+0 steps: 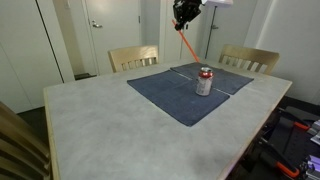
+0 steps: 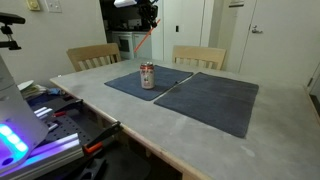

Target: Put the straw in the can

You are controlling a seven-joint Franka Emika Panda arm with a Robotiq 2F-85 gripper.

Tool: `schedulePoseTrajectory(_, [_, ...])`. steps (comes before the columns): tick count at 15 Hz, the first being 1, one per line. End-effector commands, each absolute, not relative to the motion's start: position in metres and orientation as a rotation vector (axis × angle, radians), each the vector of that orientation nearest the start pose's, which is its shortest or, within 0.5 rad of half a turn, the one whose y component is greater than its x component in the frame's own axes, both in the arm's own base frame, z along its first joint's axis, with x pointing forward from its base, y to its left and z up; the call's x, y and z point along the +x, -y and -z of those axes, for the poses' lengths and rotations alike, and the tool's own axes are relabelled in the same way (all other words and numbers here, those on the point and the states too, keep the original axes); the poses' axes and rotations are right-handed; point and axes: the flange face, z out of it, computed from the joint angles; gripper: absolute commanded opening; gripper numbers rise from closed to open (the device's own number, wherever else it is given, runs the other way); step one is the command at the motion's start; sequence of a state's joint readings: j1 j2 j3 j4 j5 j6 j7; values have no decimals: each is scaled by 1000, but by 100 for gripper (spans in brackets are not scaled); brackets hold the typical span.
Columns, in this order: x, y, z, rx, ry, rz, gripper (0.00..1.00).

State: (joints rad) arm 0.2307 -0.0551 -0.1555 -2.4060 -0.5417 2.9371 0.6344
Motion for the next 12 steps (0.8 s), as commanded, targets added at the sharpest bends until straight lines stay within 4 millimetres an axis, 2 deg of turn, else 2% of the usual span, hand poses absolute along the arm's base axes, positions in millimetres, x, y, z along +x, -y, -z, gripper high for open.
schedulePoseTrajectory(1, [463, -68, -410, -2971, -131, 1080, 2])
schedulePoseTrajectory(4, [425, -60, -424, -2932, -237, 1218, 2])
schedulePoseTrajectory(7, [395, -53, -425, -2892, -373, 1312, 2])
schedulePoseTrajectory(9, [383, -51, -423, -2849, -468, 1357, 2])
schedulePoseTrajectory(12, [379, -50, -422, -2789, -604, 1450, 2])
